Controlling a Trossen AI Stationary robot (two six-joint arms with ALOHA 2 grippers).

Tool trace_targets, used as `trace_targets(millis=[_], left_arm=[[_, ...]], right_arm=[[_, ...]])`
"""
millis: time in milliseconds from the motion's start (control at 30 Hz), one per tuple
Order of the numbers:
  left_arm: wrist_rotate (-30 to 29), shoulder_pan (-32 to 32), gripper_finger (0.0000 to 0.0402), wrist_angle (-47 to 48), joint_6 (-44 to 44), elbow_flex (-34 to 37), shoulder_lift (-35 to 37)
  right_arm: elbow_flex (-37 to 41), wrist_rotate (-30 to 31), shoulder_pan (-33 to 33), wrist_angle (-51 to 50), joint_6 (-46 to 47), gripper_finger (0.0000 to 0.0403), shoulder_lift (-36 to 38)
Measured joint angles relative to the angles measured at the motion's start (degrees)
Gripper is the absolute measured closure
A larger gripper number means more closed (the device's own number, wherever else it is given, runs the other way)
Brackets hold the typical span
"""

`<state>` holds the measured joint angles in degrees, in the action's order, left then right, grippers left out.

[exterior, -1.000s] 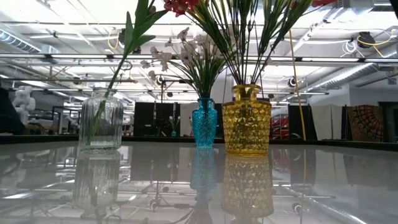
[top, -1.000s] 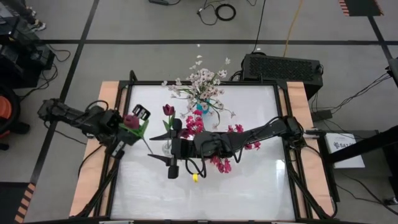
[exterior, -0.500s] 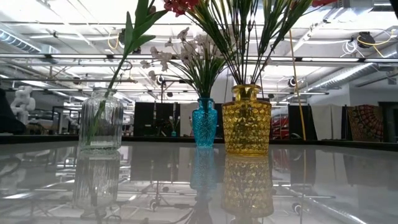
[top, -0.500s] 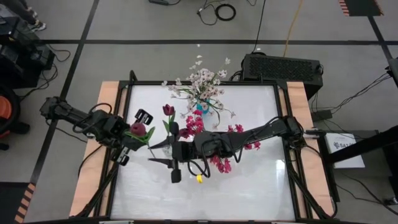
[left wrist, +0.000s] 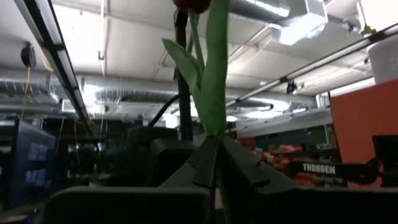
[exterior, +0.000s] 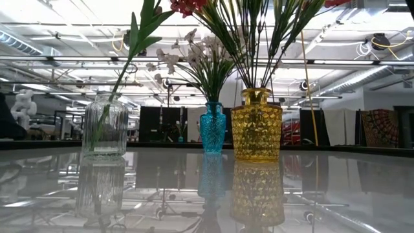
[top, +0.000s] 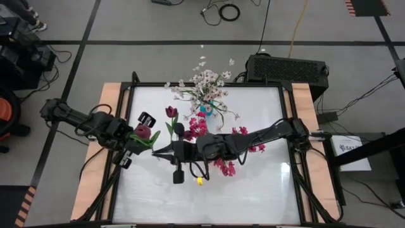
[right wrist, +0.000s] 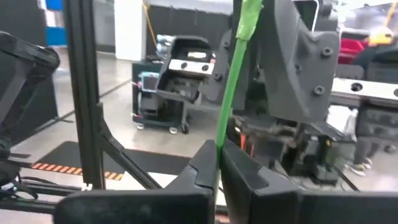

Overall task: Sort flowers into vase by color
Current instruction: Put the red flower into the transparent vase

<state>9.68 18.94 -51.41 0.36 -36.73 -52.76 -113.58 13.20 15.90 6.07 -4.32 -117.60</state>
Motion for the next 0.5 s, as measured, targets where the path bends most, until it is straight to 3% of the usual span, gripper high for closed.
trace_targets(millis=[267,500], left_arm=[[-3.7,0.0,0.0299,14.4,-1.3,0.0,6.5],[-5.6,0.7,0.0286,23.8,-3.0,0.0,10.4]], right_arm=[[-0.1,2.8,0.8,-10.2,3.4,0.0401,3.7],[-0.1,8.2,1.8,-19.7,5.6,0.0402,6.5]])
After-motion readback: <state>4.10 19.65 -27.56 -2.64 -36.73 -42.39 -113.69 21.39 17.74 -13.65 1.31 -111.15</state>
